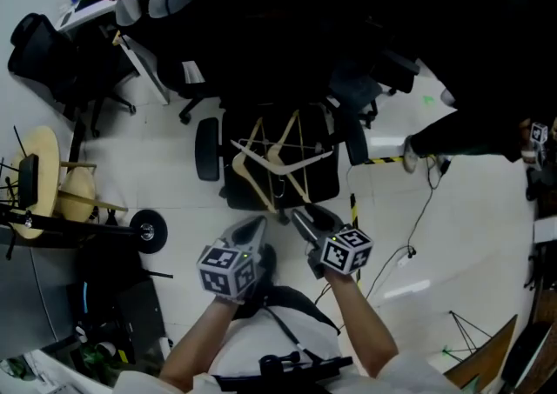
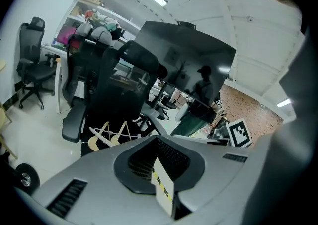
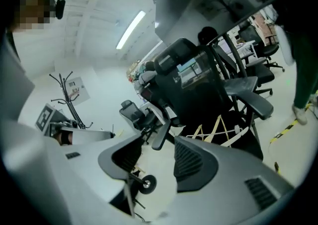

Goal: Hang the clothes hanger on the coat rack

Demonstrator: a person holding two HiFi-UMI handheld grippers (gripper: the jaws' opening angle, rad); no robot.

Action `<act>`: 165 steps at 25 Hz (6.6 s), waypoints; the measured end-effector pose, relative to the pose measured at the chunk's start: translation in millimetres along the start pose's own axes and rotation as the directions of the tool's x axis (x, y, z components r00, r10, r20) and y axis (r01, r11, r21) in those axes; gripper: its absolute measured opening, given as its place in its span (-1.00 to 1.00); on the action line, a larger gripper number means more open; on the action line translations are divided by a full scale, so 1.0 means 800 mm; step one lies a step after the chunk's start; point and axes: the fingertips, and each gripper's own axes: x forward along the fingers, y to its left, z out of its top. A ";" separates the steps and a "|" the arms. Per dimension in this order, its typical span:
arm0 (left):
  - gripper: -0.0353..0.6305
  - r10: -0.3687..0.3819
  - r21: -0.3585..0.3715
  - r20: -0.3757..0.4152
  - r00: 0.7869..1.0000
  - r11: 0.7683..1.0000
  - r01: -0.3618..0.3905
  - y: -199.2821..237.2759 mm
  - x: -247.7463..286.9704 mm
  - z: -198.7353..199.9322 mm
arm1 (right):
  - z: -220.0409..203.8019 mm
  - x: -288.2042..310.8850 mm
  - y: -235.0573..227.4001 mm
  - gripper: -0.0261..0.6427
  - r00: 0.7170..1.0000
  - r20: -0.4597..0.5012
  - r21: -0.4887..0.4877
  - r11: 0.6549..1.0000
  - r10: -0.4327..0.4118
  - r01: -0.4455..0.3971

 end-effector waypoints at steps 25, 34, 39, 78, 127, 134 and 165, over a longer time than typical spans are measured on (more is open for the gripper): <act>-0.92 -0.040 -0.092 -0.247 0.968 0.996 0.018 0.158 0.218 -0.045 | -0.054 0.216 -0.231 -0.23 0.835 -0.533 -0.388 0.916 -0.138 -0.096; -0.92 0.040 -0.140 -0.266 0.963 0.987 -0.079 0.205 0.291 -0.101 | -0.118 0.274 -0.338 -0.23 0.684 -0.684 -0.594 0.738 -0.255 -0.319; -0.92 0.067 -0.187 -0.257 0.964 0.975 -0.117 0.213 0.315 -0.127 | -0.143 0.295 -0.369 -0.23 0.604 -0.719 -0.679 0.533 -0.343 -0.506; -0.92 0.283 -0.300 -0.083 0.955 0.907 -0.295 0.151 0.216 -0.050 | -0.143 0.229 -0.279 -0.51 0.537 -0.834 -0.475 0.662 -0.129 -0.580; -0.92 0.648 -0.279 0.503 0.572 0.748 -0.603 0.208 -0.484 0.203 | 0.096 0.255 0.547 -0.51 0.521 -0.452 0.003 0.585 0.724 -0.811; -0.92 0.653 -0.265 0.548 0.523 0.728 -0.632 0.214 -0.563 0.219 | 0.102 0.260 0.636 -0.51 0.472 -0.472 -0.035 0.519 0.744 -0.854; -0.92 0.786 -0.399 0.561 0.259 0.531 -0.748 0.315 -0.684 0.307 | 0.153 0.384 0.899 -0.51 0.112 -0.561 0.072 0.183 0.820 -0.980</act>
